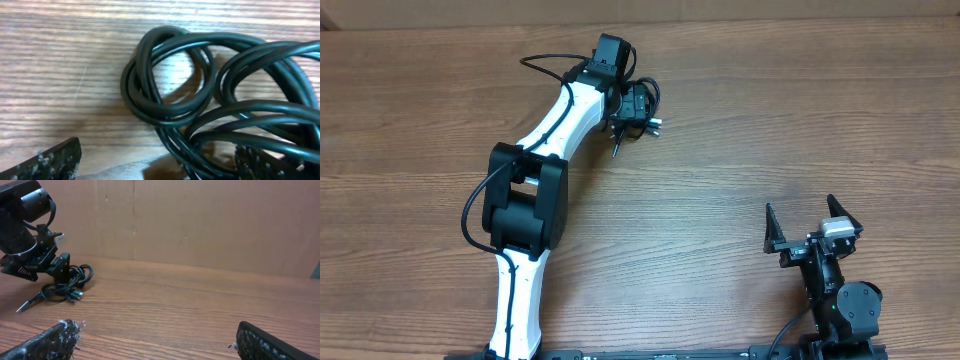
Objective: Untangle cables
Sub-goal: 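Lower the left gripper and grasp a loop of the black cable, then lift the cable bundle with the left gripper and pull it toward center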
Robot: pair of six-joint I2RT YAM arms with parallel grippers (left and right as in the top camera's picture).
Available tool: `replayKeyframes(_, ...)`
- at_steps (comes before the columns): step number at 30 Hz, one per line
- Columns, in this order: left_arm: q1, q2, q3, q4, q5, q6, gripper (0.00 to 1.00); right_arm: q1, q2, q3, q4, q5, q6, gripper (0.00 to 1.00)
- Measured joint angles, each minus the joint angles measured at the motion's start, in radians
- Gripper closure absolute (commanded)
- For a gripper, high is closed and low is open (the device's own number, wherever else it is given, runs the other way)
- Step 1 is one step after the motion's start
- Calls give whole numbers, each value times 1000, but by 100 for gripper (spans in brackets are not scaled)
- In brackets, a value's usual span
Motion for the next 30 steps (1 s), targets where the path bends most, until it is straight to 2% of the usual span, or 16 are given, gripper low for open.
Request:
replayKeyframes(8, 0, 27, 3, -66, -19, -43, 28, 0, 0, 0, 0, 0, 0, 0)
replayKeyframes(11, 0, 27, 10, -100, -15, -61, 42, 0, 0, 0, 0, 0, 0, 0)
replayKeyframes(16, 1, 26, 20, -177, 11, -77, 80, 0, 0, 0, 1, 0, 0, 0)
replayKeyframes(21, 1, 26, 30, -264, 37, -83, 96, 0, 0, 0, 0, 0, 0, 0)
replayKeyframes(30, -10, 26, 38, -451, 49, -134, 96, 0, 0, 0, 0, 0, 0, 0)
